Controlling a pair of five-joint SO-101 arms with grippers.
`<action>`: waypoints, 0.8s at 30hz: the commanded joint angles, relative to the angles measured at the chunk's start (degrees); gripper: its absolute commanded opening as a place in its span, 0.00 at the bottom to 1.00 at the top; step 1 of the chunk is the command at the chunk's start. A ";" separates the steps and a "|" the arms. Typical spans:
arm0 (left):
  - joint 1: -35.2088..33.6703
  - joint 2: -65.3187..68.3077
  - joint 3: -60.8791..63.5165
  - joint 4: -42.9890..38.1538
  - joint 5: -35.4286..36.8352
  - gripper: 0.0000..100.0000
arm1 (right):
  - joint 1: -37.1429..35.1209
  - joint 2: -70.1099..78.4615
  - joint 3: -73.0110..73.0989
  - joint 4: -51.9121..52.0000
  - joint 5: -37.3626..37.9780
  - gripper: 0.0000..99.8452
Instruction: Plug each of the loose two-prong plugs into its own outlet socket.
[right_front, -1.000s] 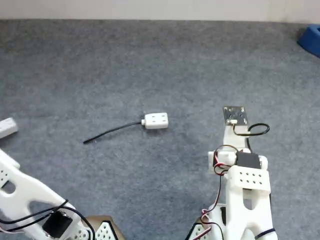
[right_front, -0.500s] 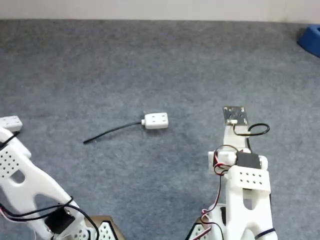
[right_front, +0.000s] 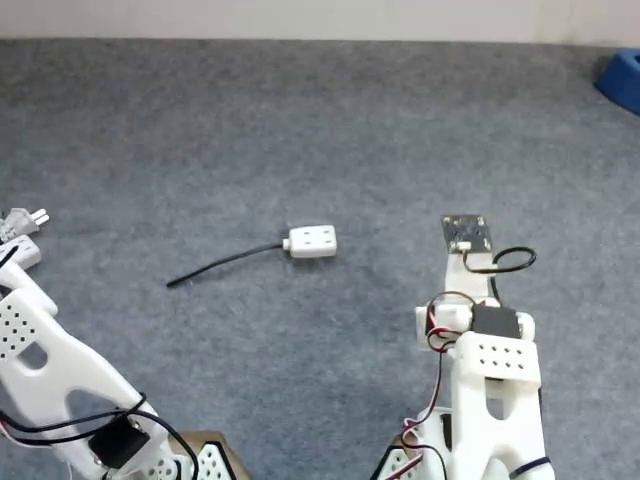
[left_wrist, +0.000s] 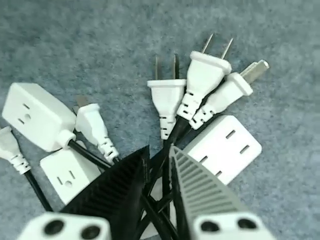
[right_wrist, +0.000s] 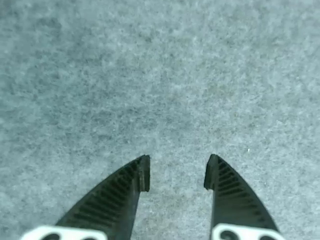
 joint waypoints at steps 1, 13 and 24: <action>-0.13 -3.65 0.13 -0.18 -0.62 0.10 | -0.31 -0.84 -0.31 0.57 0.70 0.19; 0.66 5.32 1.36 -7.03 -0.88 0.10 | -0.31 -0.84 -0.13 0.57 0.70 0.19; 0.75 6.73 4.88 -6.68 -1.93 0.10 | -0.31 -0.92 -0.13 0.57 0.70 0.19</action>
